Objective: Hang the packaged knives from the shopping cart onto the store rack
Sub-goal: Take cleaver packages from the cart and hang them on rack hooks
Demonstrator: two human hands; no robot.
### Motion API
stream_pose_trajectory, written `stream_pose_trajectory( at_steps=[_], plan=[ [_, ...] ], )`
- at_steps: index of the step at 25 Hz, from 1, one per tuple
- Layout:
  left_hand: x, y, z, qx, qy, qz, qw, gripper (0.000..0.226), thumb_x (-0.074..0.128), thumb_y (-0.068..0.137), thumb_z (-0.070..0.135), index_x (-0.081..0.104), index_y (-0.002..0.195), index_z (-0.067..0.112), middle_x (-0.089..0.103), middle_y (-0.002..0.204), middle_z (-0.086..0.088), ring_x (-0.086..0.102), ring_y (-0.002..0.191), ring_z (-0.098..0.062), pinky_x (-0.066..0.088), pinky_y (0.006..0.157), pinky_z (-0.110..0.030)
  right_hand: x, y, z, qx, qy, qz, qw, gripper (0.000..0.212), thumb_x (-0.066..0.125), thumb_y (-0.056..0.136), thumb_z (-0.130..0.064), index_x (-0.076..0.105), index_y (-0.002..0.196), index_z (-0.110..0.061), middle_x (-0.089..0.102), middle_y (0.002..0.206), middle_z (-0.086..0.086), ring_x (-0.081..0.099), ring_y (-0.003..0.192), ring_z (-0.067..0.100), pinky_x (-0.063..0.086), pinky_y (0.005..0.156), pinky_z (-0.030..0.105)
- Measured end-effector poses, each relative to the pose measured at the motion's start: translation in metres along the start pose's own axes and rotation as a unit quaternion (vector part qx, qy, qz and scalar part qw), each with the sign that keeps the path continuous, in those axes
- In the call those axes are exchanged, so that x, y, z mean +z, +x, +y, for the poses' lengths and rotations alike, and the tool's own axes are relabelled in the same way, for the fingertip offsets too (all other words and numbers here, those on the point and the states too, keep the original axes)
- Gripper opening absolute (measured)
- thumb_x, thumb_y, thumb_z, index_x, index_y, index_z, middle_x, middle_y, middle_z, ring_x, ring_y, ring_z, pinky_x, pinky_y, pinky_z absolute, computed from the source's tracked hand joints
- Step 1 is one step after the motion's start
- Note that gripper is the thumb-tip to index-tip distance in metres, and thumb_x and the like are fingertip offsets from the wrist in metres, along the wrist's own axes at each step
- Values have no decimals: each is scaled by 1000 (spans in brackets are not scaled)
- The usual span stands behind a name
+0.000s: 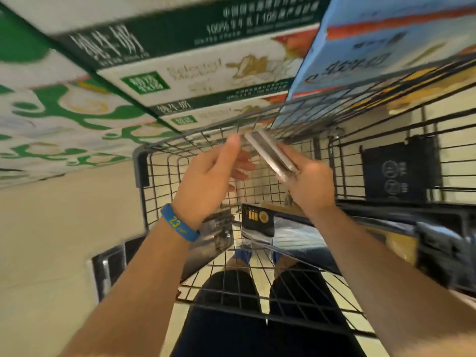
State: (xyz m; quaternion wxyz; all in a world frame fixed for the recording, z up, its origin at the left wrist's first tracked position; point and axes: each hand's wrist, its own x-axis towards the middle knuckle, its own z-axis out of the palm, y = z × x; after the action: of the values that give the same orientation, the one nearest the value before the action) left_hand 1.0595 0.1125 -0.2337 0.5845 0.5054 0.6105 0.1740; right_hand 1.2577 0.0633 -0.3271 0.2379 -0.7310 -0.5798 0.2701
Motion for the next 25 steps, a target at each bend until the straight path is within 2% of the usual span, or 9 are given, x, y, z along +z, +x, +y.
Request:
stream_pose_trajectory(
  at_steps=[3, 6, 10, 13, 16, 18, 20, 22, 25],
  plan=[
    [-12, -7, 12, 32, 82, 10, 996, 40, 56, 87, 56, 65, 115, 29, 69, 116, 12, 64, 106, -8, 54, 91, -42, -44, -8, -33, 128, 226, 11, 965, 32, 82, 83, -6, 76, 110, -22, 73, 79, -21, 75, 79, 9, 57, 69, 16],
    [-16, -13, 45, 54, 135, -29, 989, 75, 65, 76, 67, 51, 138, 28, 56, 138, 10, 52, 123, -6, 49, 103, -39, -99, 9, -71, 133, 305, -37, 942, 31, 85, 81, -5, 74, 86, -34, 74, 81, -21, 71, 83, -6, 58, 73, 16],
    [-30, -27, 113, 117, 126, -29, 985, 73, 68, 58, 81, 65, 117, 38, 71, 106, 20, 65, 96, 6, 52, 82, -18, -184, 36, -135, 60, 352, -100, 929, 19, 89, 77, -18, 80, 91, -29, 80, 97, -9, 75, 95, 9, 60, 79, 23],
    [-44, -48, 166, 138, 130, -56, 980, 54, 70, 49, 88, 74, 82, 45, 73, 71, 18, 67, 66, 3, 51, 62, -17, -225, 35, -179, 54, 411, -48, 909, 56, 96, 55, -44, 81, 105, -25, 80, 105, 1, 76, 100, 20, 62, 85, 36],
    [-38, -75, 199, 169, -13, -93, 981, 34, 82, 68, 59, 78, 93, 36, 78, 94, 9, 73, 90, -9, 57, 79, -26, -247, 24, -212, 77, 490, 38, 868, 100, 97, 46, -58, 67, 130, -12, 72, 125, 12, 67, 118, 34, 53, 102, 53],
    [-31, -95, 219, 178, -117, -56, 976, 33, 84, 71, 40, 78, 96, 20, 78, 97, 0, 73, 92, -18, 56, 74, -24, -264, 7, -221, 56, 517, 45, 853, 73, 92, 66, -48, 67, 126, -15, 73, 123, 13, 68, 116, 35, 53, 102, 55],
    [-30, -111, 238, 181, -175, -39, 967, 40, 80, 68, 37, 75, 100, 12, 78, 95, -6, 74, 88, -22, 56, 71, -28, -271, -20, -224, 43, 465, 31, 884, 38, 79, 85, -43, 71, 116, -23, 77, 114, 3, 73, 107, 21, 56, 94, 46],
    [-30, -127, 257, 191, -189, -61, 961, 46, 82, 65, 37, 74, 102, 11, 78, 92, -9, 75, 85, -25, 58, 66, -29, -274, -54, -225, 50, 407, 44, 911, 33, 71, 87, -57, 74, 110, -33, 78, 109, -7, 73, 102, 9, 54, 90, 37],
    [-18, -147, 293, 229, -154, -122, 953, 55, 90, 59, 39, 74, 106, 14, 78, 93, -7, 75, 87, -27, 61, 70, -33, -304, -80, -233, 65, 406, 147, 900, 28, 72, 83, -64, 75, 104, -45, 78, 105, -5, 73, 99, 12, 57, 91, 40]
  ],
)
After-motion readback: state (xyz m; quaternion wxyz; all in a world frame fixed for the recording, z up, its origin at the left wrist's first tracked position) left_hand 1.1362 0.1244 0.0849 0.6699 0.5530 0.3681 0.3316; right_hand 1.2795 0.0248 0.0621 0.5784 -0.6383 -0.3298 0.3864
